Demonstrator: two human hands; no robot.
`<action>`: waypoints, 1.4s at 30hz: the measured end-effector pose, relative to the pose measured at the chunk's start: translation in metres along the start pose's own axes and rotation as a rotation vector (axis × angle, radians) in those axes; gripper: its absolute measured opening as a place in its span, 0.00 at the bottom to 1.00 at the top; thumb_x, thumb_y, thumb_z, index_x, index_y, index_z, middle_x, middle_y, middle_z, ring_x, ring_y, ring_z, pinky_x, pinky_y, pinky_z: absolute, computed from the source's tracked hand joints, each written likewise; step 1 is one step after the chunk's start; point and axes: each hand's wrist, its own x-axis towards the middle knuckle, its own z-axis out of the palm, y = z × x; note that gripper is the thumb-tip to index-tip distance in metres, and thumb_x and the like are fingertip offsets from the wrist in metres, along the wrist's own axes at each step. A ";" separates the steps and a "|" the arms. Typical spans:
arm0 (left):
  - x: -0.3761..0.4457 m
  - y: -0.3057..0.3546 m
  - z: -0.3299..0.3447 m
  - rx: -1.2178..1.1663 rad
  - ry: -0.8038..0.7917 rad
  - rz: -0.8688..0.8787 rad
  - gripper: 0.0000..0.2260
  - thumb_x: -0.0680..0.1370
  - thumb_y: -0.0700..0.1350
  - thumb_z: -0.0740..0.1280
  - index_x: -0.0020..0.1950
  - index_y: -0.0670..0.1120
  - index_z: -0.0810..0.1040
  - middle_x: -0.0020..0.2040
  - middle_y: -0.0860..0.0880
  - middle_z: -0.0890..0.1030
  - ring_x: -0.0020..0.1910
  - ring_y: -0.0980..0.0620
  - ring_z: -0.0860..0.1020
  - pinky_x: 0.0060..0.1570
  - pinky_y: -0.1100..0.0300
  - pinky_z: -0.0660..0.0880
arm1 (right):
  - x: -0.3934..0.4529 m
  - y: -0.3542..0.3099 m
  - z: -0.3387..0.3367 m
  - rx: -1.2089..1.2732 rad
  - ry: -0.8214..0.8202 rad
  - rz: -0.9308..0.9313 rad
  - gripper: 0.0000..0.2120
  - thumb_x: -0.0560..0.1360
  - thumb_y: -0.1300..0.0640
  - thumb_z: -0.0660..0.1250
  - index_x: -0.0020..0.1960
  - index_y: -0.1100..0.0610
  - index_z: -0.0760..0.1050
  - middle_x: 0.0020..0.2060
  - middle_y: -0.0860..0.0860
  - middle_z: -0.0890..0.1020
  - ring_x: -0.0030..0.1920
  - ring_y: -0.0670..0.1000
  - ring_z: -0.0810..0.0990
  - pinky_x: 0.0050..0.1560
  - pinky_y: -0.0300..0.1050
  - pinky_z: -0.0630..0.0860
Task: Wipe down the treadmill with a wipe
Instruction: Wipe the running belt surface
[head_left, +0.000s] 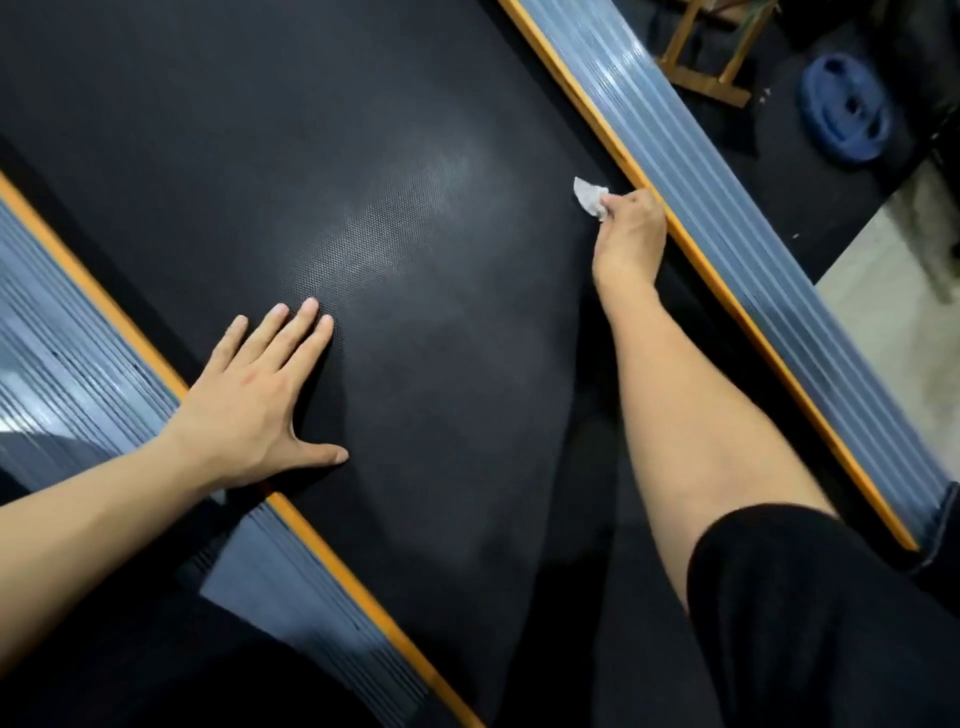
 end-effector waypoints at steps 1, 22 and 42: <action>0.000 0.000 -0.001 0.002 -0.002 0.003 0.61 0.61 0.81 0.55 0.85 0.47 0.49 0.84 0.49 0.47 0.83 0.45 0.47 0.80 0.42 0.47 | -0.012 -0.013 0.001 -0.043 0.046 0.011 0.13 0.81 0.60 0.59 0.58 0.60 0.82 0.49 0.60 0.80 0.50 0.62 0.78 0.50 0.50 0.71; 0.007 -0.019 -0.022 -0.022 -0.152 0.115 0.64 0.63 0.66 0.79 0.83 0.50 0.40 0.82 0.52 0.37 0.82 0.49 0.41 0.80 0.50 0.42 | -0.079 -0.081 0.012 0.017 0.109 -0.285 0.15 0.77 0.62 0.64 0.62 0.57 0.81 0.42 0.59 0.77 0.41 0.60 0.75 0.44 0.53 0.69; -0.001 -0.035 -0.040 -0.120 -0.012 -0.249 0.42 0.77 0.47 0.73 0.84 0.44 0.51 0.84 0.40 0.48 0.82 0.39 0.51 0.79 0.45 0.57 | -0.278 -0.145 0.002 0.288 -0.138 -0.751 0.11 0.83 0.64 0.60 0.57 0.63 0.81 0.43 0.57 0.79 0.42 0.58 0.74 0.44 0.55 0.76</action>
